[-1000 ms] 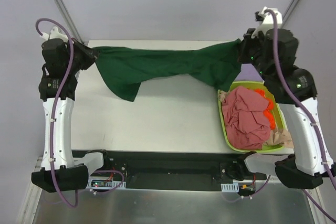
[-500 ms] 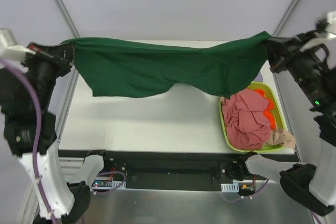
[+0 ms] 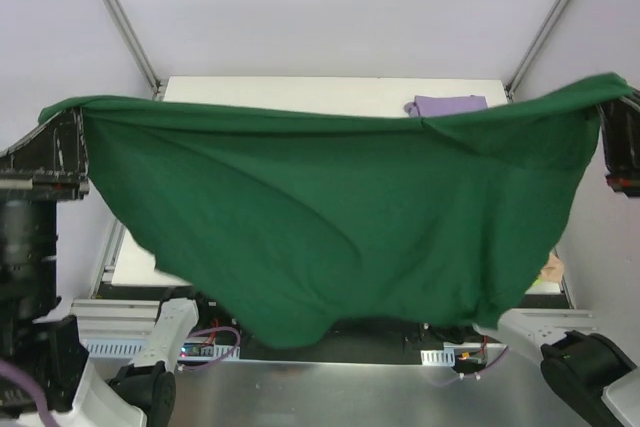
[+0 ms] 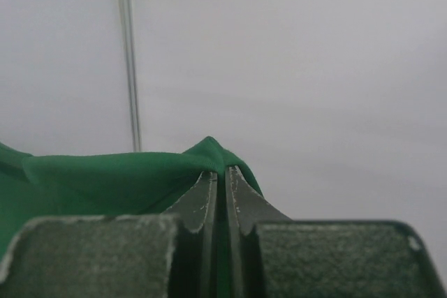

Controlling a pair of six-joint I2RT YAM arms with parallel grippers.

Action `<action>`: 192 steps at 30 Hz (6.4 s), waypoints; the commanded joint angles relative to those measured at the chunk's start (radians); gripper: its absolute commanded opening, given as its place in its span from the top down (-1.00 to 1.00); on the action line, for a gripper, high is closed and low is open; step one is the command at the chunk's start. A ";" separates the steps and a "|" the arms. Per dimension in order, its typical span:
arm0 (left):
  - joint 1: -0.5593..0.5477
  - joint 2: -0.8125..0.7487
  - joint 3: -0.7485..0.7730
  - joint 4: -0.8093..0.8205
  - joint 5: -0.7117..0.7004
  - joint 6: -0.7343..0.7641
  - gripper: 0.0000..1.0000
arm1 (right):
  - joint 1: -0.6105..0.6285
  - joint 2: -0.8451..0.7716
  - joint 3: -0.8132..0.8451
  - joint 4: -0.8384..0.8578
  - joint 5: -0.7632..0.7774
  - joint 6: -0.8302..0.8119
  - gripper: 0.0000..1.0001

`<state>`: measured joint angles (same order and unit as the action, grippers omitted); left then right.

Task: Fold and stack the t-shirts
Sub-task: Flatten out the tshirt

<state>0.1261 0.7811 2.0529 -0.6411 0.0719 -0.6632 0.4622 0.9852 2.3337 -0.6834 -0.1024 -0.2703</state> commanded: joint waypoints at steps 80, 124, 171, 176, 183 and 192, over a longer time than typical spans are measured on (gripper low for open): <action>0.113 0.796 -0.876 0.003 0.008 0.025 -0.98 | 0.134 0.642 -1.183 0.176 0.006 0.269 -0.93; 0.087 1.020 -0.594 -0.015 0.118 0.119 -0.98 | -0.062 0.935 -0.733 0.024 -0.022 0.086 -0.93; 0.072 1.616 0.024 -0.023 0.216 0.073 -0.98 | -0.284 1.692 0.184 0.024 -0.221 0.298 -0.92; 0.073 1.532 0.047 -0.032 0.224 0.091 -0.98 | -0.270 1.569 0.220 -0.031 -0.243 0.176 -0.92; 0.075 1.044 -0.314 -0.089 -0.030 0.122 -0.98 | -0.156 1.094 -0.098 -0.045 0.029 -0.014 -0.92; 0.086 0.456 -1.052 -0.109 -0.216 -0.087 -0.97 | 0.019 0.447 -0.914 0.189 0.526 0.126 -0.92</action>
<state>0.2047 1.3113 1.2098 -0.6849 -0.0414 -0.6483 0.4541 1.5917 1.7073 -0.5835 0.1345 -0.2127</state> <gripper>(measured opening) 0.987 0.961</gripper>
